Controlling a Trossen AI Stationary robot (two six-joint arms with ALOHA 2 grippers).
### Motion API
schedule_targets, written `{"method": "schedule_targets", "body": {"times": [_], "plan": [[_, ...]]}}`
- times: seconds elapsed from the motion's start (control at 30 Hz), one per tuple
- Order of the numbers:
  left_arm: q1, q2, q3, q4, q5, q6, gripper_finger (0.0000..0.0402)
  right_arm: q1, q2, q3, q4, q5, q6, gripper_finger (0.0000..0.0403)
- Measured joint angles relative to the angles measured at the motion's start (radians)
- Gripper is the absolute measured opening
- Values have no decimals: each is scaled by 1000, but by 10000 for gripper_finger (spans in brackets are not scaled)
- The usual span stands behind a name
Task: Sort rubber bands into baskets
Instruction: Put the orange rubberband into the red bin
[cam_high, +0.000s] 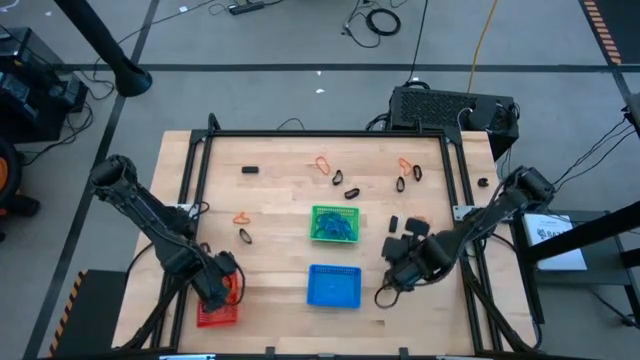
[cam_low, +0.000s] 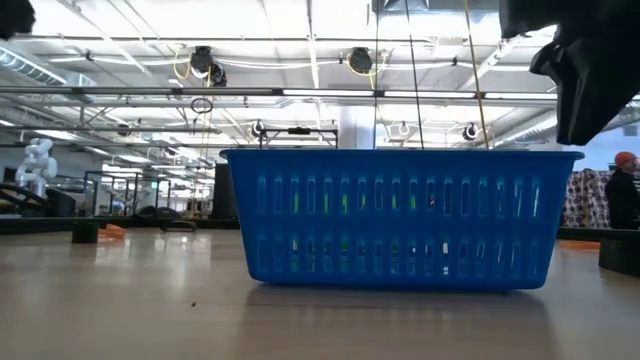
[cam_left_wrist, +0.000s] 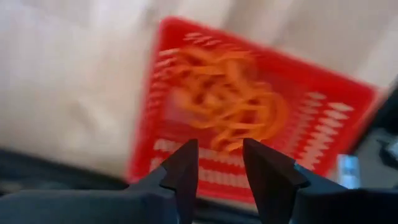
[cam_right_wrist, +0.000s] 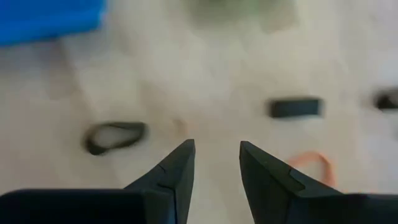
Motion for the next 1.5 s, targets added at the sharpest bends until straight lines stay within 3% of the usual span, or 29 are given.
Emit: {"method": "schedule_targets", "body": {"times": [0.1, 0.37, 0.5, 0.67, 0.77, 0.93, 1.2, 1.33, 1.5], "plan": [[37, 0, 0, -80, -31, 107, 134, -45, -47, -31, -48, -7, 30, 129], [152, -44, 0, -28, -475, 623, 134, -255, -174, -255, -41, -115, 44, 150], [264, -94, 0, -17, -551, 797, 134, -376, -214, -350, 37, -116, -14, 162], [422, -178, -4, 41, -555, 936, 134, -513, -234, -417, 144, -188, -98, 177], [491, -220, -18, 122, -493, 1006, 134, -548, -234, -442, 182, -204, -120, 182], [554, -249, -59, 227, -416, 1107, 134, -567, -234, -500, 215, -250, -118, 180], [607, -248, -129, 248, -372, 1119, 134, -567, -237, -592, 362, -357, -122, 158], [623, -248, -160, 253, -359, 1118, 134, -567, -237, -592, 358, -363, -134, 117], [626, -248, -218, 408, -323, 1139, 134, -565, -235, -583, 355, -362, -195, 15]]}}
